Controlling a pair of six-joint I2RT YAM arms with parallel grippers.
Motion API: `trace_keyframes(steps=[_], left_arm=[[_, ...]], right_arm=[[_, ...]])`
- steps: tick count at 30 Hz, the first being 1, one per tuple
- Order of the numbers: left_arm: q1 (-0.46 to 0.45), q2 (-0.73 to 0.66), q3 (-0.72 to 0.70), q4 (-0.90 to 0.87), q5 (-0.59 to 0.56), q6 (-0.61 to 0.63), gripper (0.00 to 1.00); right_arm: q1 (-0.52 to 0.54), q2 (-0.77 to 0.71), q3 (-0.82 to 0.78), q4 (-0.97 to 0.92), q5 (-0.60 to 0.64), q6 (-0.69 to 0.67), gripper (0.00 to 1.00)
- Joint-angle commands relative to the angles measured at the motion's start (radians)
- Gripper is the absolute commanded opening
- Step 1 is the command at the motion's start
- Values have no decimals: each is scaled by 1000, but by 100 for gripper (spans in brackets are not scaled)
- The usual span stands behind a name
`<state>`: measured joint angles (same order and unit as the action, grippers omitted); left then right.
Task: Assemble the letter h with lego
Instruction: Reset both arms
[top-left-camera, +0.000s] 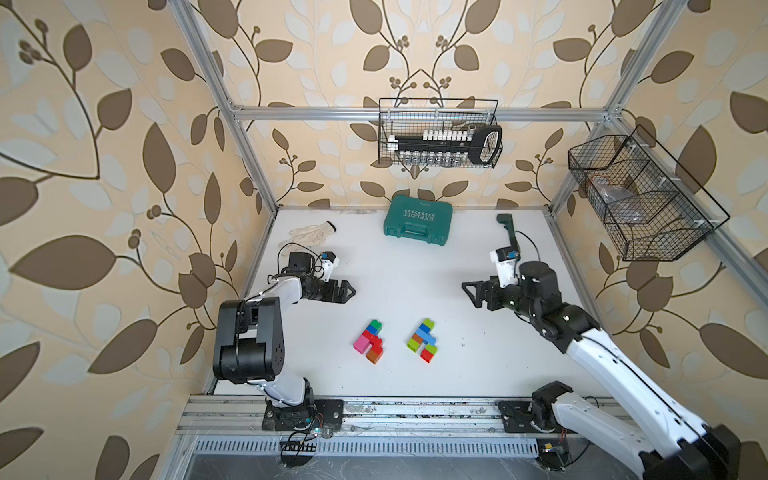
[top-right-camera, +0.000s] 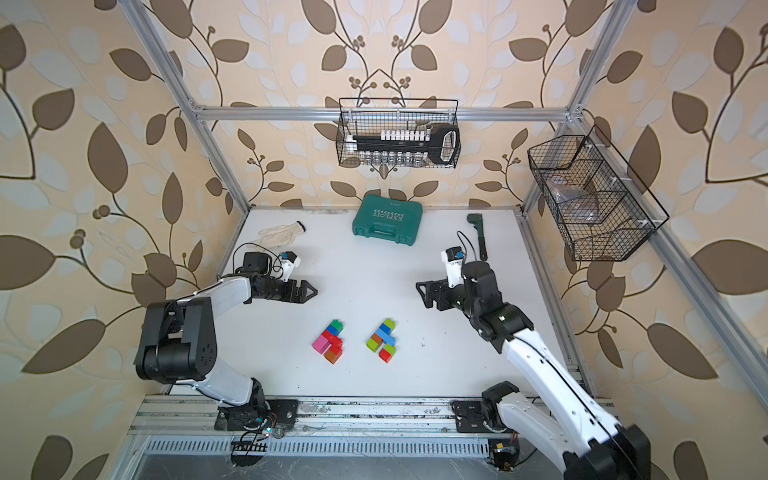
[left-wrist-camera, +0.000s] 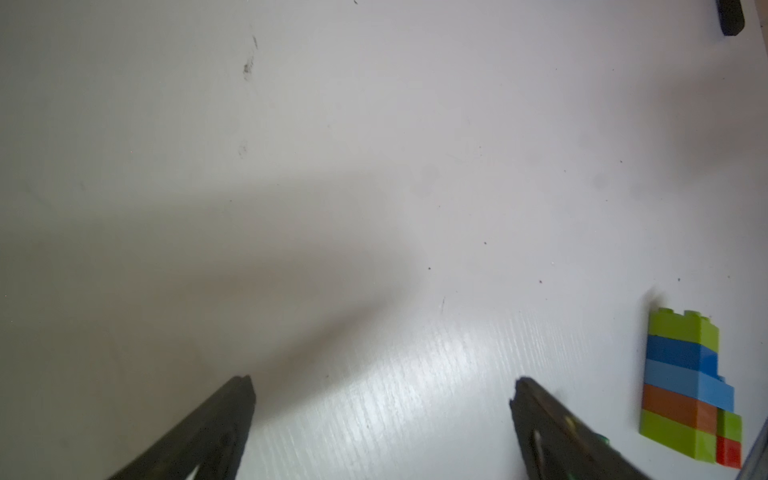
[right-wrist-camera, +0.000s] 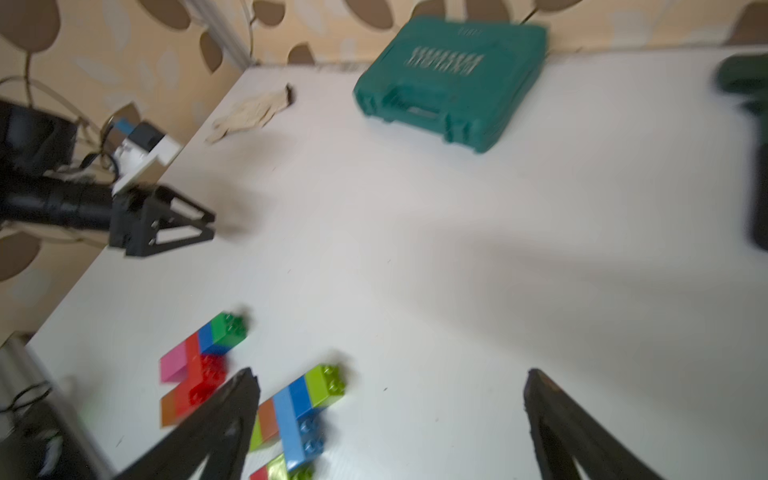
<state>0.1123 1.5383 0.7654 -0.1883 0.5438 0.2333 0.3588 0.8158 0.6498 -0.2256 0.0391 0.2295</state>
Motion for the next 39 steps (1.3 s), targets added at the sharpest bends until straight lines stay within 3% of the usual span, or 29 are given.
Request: trace_keyframes(steps=[1, 4, 10, 12, 15, 17, 20, 22, 29, 32, 39], left_arm=[[2, -86, -88, 258, -77, -48, 99], [2, -160, -251, 541, -54, -49, 99], [2, -124, -304, 739, -62, -152, 99], [-4, -61, -341, 854, -76, -155, 99], [-7, -73, -375, 893, -111, -162, 99], [-7, -40, -411, 991, -113, -167, 99], [-12, -43, -407, 983, -121, -164, 99], [-13, -38, -399, 963, -122, -161, 99], [-21, -35, -390, 951, -140, -159, 99], [-20, -39, -394, 952, -140, -160, 99], [-20, -44, -397, 955, -140, -159, 99]], right_arm=[[-12, -24, -134, 230, 369, -139, 98], [-56, 36, -236, 444, 349, -260, 98], [-172, 289, -349, 824, 337, -249, 98], [-217, 389, -354, 917, 271, -252, 98], [-267, 538, -364, 1092, 176, -254, 98], [-292, 609, -340, 1099, 134, -239, 98], [-327, 701, -338, 1192, 72, -228, 98], [-335, 675, -324, 1112, 55, -223, 98], [-350, 685, -325, 1130, 22, -226, 98], [-350, 689, -279, 1043, 77, -197, 98], [-347, 685, -282, 1045, 79, -202, 98]])
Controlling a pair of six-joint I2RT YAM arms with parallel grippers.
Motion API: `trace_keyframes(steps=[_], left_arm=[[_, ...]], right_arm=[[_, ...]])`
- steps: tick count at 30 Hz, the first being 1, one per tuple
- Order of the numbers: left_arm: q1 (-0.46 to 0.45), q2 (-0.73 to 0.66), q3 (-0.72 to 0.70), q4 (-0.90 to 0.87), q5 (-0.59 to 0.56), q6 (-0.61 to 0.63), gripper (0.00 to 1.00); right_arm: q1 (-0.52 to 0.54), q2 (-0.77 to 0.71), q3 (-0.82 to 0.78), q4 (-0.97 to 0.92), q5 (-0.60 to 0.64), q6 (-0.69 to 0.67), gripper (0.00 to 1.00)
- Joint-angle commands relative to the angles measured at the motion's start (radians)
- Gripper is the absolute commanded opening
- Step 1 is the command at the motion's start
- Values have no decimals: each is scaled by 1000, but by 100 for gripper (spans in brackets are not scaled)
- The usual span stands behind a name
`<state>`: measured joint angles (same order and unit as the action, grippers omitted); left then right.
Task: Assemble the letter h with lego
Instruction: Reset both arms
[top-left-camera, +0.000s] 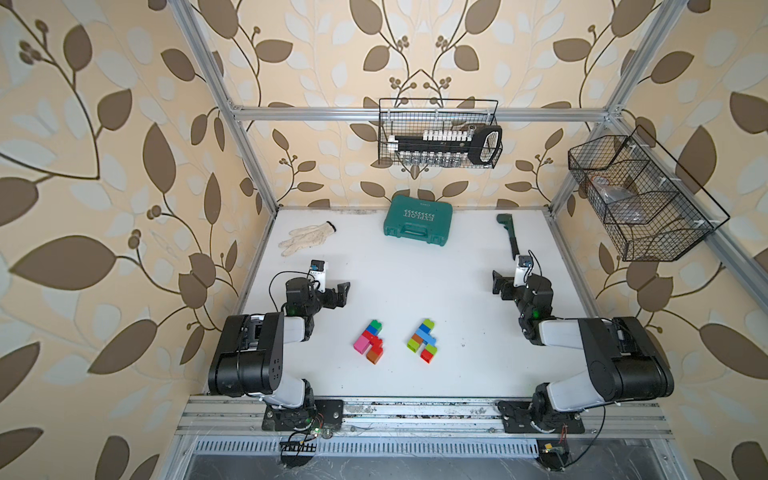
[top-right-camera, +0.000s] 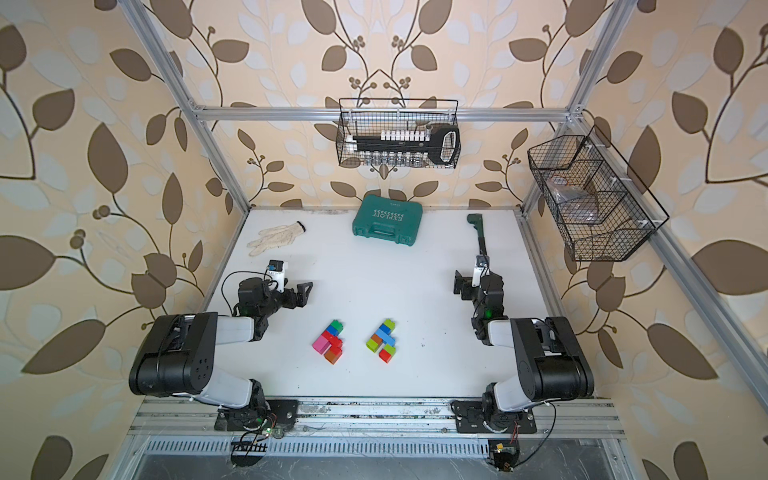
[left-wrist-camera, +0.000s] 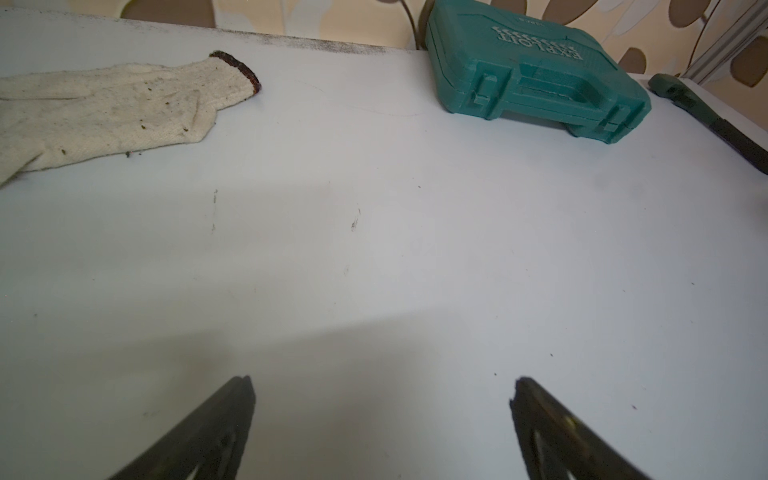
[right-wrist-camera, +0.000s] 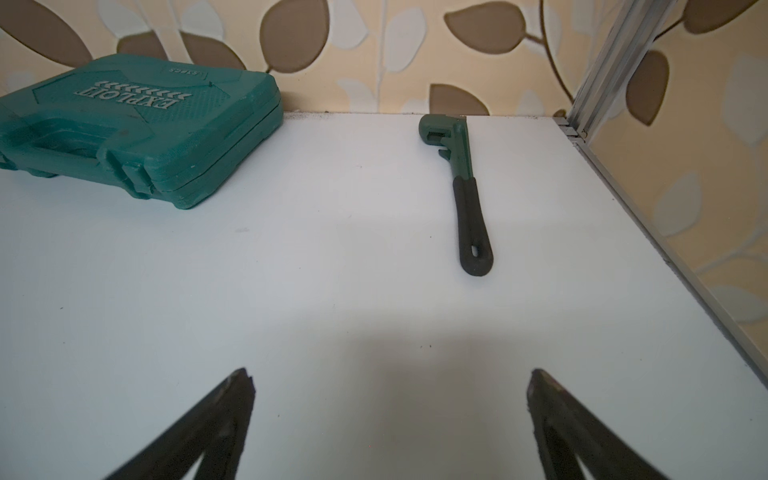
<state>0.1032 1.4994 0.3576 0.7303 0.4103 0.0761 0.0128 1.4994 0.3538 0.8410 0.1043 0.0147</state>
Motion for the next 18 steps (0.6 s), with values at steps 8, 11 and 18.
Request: trace_keyframes(steps=[8, 11, 18], left_arm=[[-12, -7, 11, 37, -7, -4, 99], [-11, -7, 11, 37, -7, -4, 99], [-11, -7, 11, 37, -7, -4, 99]], right_arm=[[2, 10, 20, -27, 17, 11, 98], [3, 10, 23, -30, 17, 11, 98], [3, 8, 20, -28, 17, 13, 98]])
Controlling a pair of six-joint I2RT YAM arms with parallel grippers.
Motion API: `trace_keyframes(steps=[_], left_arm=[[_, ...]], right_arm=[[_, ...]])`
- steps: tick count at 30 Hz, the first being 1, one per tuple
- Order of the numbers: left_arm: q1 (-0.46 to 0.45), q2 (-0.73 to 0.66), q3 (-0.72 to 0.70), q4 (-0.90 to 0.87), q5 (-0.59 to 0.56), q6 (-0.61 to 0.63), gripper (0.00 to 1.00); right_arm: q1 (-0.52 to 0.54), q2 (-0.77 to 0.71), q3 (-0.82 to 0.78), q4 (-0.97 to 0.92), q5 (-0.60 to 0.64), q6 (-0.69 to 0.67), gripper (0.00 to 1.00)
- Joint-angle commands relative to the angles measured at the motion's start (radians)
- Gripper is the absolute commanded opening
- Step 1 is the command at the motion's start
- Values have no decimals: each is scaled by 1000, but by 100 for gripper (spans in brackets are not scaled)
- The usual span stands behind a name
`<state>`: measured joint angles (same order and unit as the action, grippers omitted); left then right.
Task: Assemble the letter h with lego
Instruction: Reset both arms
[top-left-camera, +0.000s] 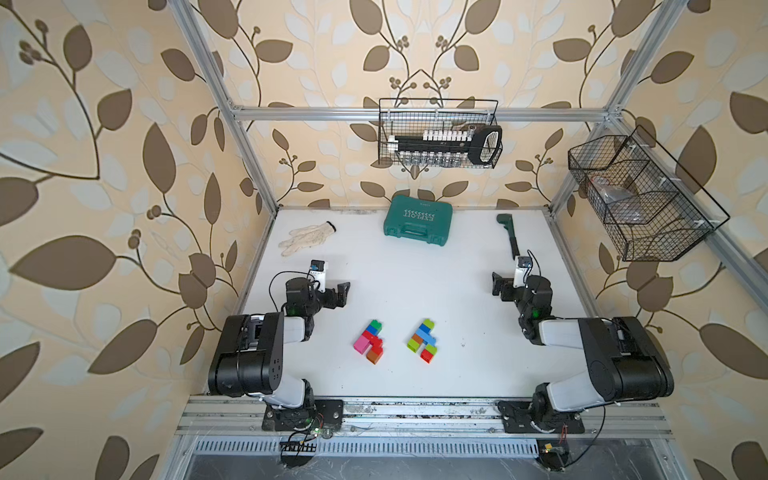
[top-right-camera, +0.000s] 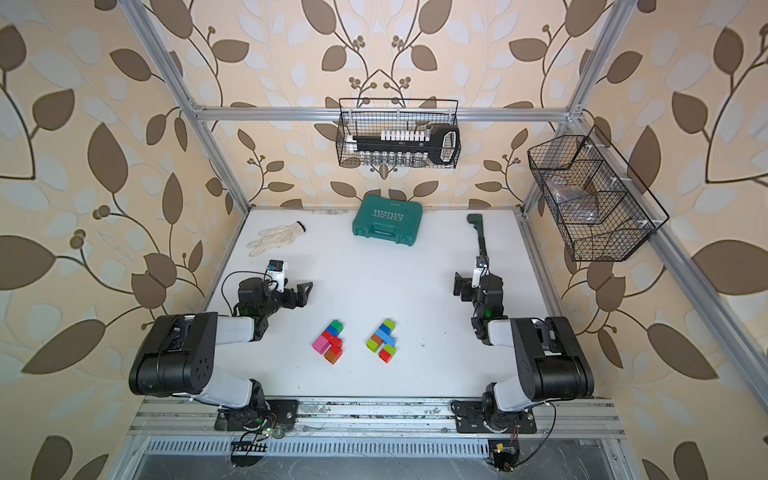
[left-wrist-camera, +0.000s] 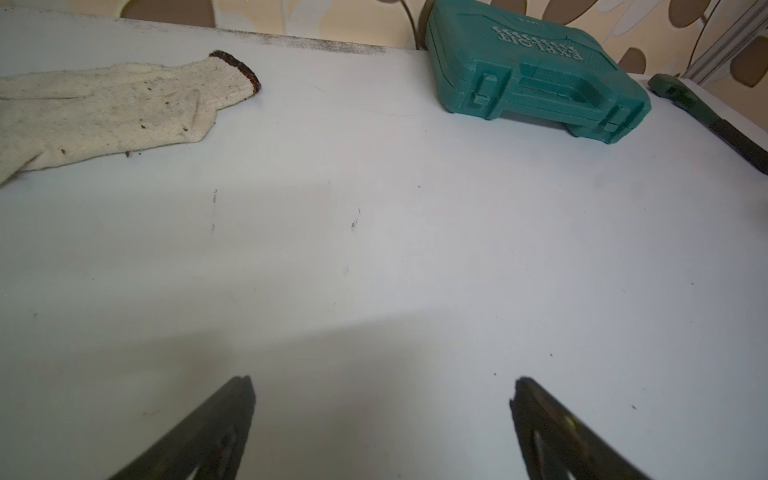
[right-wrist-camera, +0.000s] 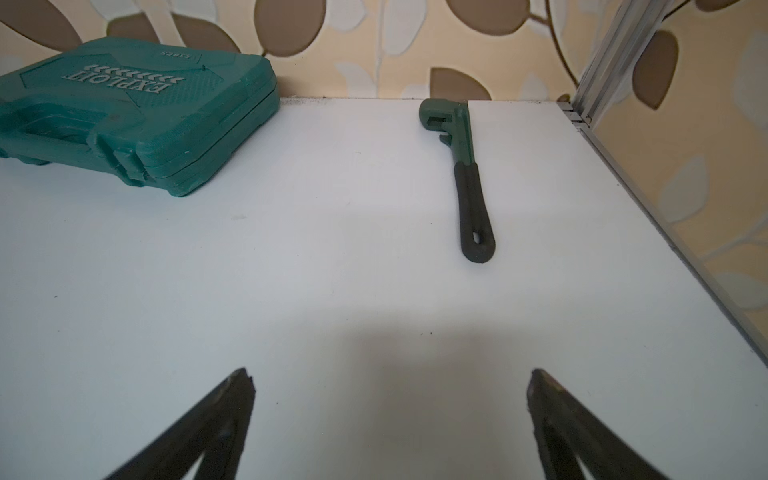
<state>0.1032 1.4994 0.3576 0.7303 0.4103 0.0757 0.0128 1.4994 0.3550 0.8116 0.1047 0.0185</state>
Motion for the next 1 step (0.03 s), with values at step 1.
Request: trace_keyframes(steps=[1], left_arm=[[-12, -7, 11, 37, -7, -3, 99]], right_arm=[[3, 7, 17, 4, 16, 8, 98]])
